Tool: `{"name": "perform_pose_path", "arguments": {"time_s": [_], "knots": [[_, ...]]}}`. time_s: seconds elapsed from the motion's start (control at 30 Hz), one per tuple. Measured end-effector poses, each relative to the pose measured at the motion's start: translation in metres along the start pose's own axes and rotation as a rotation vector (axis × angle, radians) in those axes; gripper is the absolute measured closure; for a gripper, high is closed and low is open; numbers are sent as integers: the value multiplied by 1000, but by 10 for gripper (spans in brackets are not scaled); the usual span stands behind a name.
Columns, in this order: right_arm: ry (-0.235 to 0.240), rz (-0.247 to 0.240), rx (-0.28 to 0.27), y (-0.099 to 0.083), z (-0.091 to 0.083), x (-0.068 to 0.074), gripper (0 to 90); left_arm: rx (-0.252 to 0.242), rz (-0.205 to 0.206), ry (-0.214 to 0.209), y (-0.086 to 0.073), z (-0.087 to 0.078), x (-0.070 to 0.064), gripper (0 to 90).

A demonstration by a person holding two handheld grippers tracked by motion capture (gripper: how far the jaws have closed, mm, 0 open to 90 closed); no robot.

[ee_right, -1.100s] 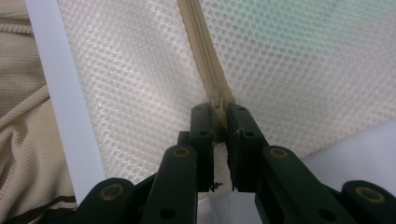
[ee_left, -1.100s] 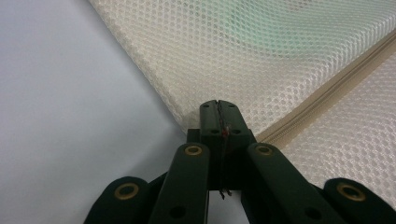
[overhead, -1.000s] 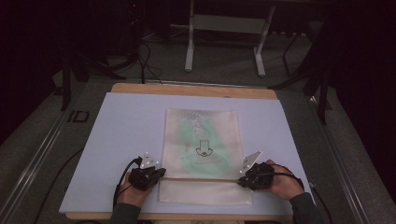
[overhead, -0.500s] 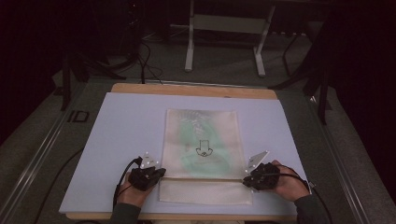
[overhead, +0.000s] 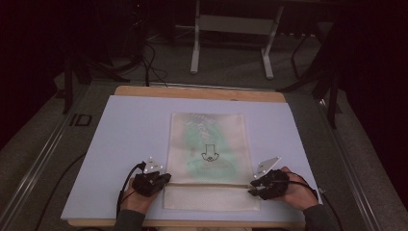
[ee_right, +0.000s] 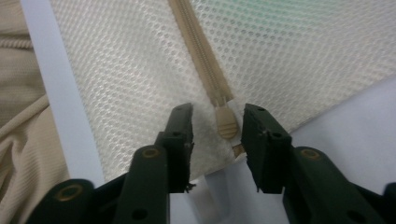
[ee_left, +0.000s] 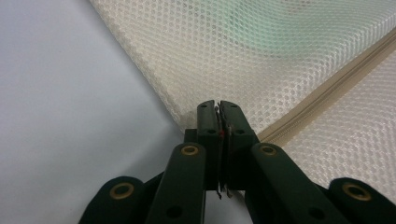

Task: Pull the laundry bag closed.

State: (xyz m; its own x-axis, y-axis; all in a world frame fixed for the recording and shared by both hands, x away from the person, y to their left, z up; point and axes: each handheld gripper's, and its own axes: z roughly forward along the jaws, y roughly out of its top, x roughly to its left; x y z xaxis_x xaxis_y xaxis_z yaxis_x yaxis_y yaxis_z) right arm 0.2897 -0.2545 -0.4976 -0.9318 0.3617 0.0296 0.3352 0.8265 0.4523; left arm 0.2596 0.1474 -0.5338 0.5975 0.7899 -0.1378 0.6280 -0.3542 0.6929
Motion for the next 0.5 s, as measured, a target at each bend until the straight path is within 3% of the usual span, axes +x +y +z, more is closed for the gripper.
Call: {"name": "perform_pose_path", "arguments": {"time_s": [0.43, 0.5], "knots": [[-42, 47, -86, -5, -6, -4, 561, -4, 15, 3, 0, -4, -1, 859], [-66, 77, -113, -8, -9, -7, 522, -5, 17, 9, 0, -4, -1, 859]]}}
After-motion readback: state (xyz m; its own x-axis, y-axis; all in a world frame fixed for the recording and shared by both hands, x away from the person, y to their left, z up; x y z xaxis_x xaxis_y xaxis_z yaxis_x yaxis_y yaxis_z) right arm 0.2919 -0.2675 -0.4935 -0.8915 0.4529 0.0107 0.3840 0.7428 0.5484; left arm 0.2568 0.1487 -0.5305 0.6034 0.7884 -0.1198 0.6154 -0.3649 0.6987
